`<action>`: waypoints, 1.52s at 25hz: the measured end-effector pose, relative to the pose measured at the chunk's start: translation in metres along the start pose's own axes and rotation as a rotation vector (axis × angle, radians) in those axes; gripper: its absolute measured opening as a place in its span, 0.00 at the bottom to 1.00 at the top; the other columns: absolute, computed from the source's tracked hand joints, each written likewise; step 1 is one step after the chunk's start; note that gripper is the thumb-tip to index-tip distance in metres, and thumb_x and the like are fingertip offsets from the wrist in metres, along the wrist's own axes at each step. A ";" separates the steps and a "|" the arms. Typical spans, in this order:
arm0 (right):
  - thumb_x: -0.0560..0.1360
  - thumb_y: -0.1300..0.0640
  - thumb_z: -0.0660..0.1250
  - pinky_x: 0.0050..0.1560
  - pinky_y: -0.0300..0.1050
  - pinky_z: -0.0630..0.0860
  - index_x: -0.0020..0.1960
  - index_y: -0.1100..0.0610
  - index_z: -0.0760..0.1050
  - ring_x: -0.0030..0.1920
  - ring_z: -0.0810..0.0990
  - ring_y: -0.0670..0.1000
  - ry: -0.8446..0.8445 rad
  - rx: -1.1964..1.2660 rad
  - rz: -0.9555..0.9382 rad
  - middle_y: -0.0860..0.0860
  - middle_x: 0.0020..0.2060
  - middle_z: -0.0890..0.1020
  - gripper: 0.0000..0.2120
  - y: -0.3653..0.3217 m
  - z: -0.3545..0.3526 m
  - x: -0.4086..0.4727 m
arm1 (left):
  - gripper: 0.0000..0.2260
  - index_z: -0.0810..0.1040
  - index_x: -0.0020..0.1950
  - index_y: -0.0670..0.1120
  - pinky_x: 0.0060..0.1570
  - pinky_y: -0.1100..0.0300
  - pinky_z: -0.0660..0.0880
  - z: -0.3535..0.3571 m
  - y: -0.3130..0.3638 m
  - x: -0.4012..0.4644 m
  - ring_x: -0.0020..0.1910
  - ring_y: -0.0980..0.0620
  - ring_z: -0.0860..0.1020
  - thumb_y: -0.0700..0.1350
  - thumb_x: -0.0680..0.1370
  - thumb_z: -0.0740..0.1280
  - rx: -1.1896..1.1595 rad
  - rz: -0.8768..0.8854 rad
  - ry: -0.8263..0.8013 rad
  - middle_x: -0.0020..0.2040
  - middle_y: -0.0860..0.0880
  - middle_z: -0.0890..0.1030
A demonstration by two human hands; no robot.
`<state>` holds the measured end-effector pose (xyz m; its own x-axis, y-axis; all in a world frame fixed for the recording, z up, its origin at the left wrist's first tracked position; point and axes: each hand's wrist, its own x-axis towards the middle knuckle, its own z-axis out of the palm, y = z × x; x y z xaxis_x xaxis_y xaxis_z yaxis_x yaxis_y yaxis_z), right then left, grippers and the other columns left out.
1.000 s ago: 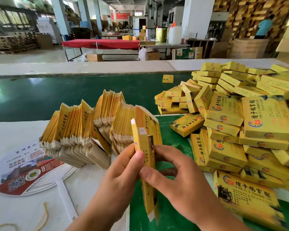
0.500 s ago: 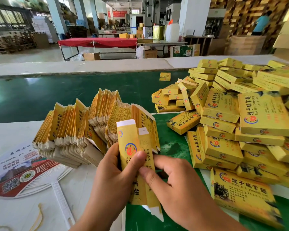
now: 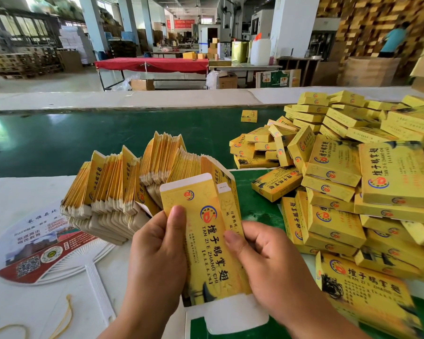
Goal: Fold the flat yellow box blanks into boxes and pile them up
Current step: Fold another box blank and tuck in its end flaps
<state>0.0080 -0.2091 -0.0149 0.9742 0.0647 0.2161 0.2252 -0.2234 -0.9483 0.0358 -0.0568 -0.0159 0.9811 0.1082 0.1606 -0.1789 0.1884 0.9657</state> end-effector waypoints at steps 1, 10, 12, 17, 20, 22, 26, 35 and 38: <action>0.78 0.38 0.59 0.31 0.63 0.75 0.46 0.59 0.80 0.35 0.78 0.65 0.003 -0.046 -0.025 0.64 0.35 0.80 0.24 0.000 0.001 0.000 | 0.14 0.83 0.40 0.50 0.27 0.58 0.80 0.001 0.001 -0.001 0.32 0.47 0.85 0.57 0.73 0.63 0.010 0.015 0.007 0.37 0.44 0.86; 0.81 0.45 0.58 0.25 0.56 0.71 0.39 0.63 0.76 0.30 0.76 0.61 0.181 -0.009 -0.144 0.59 0.30 0.79 0.24 -0.006 0.001 0.004 | 0.19 0.80 0.41 0.51 0.26 0.54 0.78 0.010 -0.006 -0.012 0.29 0.50 0.82 0.63 0.77 0.60 0.221 0.114 -0.028 0.33 0.48 0.84; 0.80 0.44 0.58 0.23 0.53 0.67 0.36 0.62 0.74 0.27 0.72 0.59 0.221 -0.055 -0.172 0.59 0.27 0.75 0.24 -0.006 0.001 0.004 | 0.17 0.80 0.42 0.51 0.26 0.55 0.78 0.009 -0.007 -0.012 0.30 0.50 0.82 0.62 0.77 0.59 0.228 0.112 -0.027 0.34 0.49 0.84; 0.78 0.42 0.61 0.26 0.49 0.73 0.38 0.56 0.79 0.27 0.74 0.47 0.310 -0.145 -0.190 0.49 0.27 0.77 0.20 -0.004 -0.007 0.006 | 0.20 0.72 0.59 0.59 0.46 0.53 0.81 0.010 -0.013 -0.016 0.47 0.59 0.83 0.67 0.71 0.65 0.356 0.121 -0.236 0.50 0.58 0.84; 0.78 0.37 0.55 0.38 0.41 0.77 0.56 0.46 0.82 0.40 0.80 0.48 0.202 -0.123 -0.229 0.45 0.40 0.79 0.21 -0.008 0.004 -0.001 | 0.27 0.76 0.62 0.57 0.52 0.55 0.79 0.013 -0.005 -0.016 0.53 0.54 0.82 0.69 0.68 0.69 0.214 0.057 -0.462 0.54 0.52 0.84; 0.79 0.37 0.53 0.37 0.37 0.75 0.67 0.45 0.76 0.41 0.79 0.49 0.126 -0.088 -0.280 0.45 0.42 0.77 0.24 -0.010 0.010 -0.004 | 0.28 0.82 0.52 0.52 0.46 0.57 0.80 0.007 0.008 -0.018 0.47 0.49 0.83 0.69 0.62 0.73 0.015 -0.102 -0.513 0.48 0.46 0.85; 0.75 0.42 0.63 0.34 0.46 0.80 0.65 0.45 0.75 0.40 0.79 0.50 0.213 -0.059 -0.305 0.45 0.44 0.77 0.20 -0.010 -0.006 -0.004 | 0.30 0.82 0.59 0.43 0.58 0.43 0.77 -0.006 0.009 -0.006 0.59 0.35 0.79 0.60 0.64 0.79 -0.383 -0.456 -0.600 0.59 0.34 0.80; 0.68 0.49 0.74 0.33 0.44 0.79 0.58 0.44 0.78 0.35 0.81 0.50 0.029 0.277 -0.135 0.45 0.43 0.80 0.18 -0.003 -0.018 0.003 | 0.22 0.54 0.73 0.26 0.73 0.40 0.53 -0.019 0.005 -0.007 0.72 0.29 0.61 0.42 0.86 0.47 -0.743 -0.413 -0.672 0.72 0.25 0.60; 0.69 0.53 0.74 0.29 0.42 0.76 0.56 0.52 0.79 0.33 0.79 0.53 -0.098 0.437 -0.082 0.55 0.43 0.80 0.16 -0.003 -0.018 0.004 | 0.21 0.55 0.73 0.26 0.73 0.42 0.56 -0.020 0.009 0.002 0.72 0.31 0.63 0.41 0.86 0.48 -0.737 -0.486 -0.691 0.72 0.27 0.62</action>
<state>0.0118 -0.2255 -0.0074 0.9429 0.1617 0.2913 0.2542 0.2160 -0.9427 0.0346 -0.0353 -0.0115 0.7478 -0.6564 0.0995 0.4591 0.6196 0.6367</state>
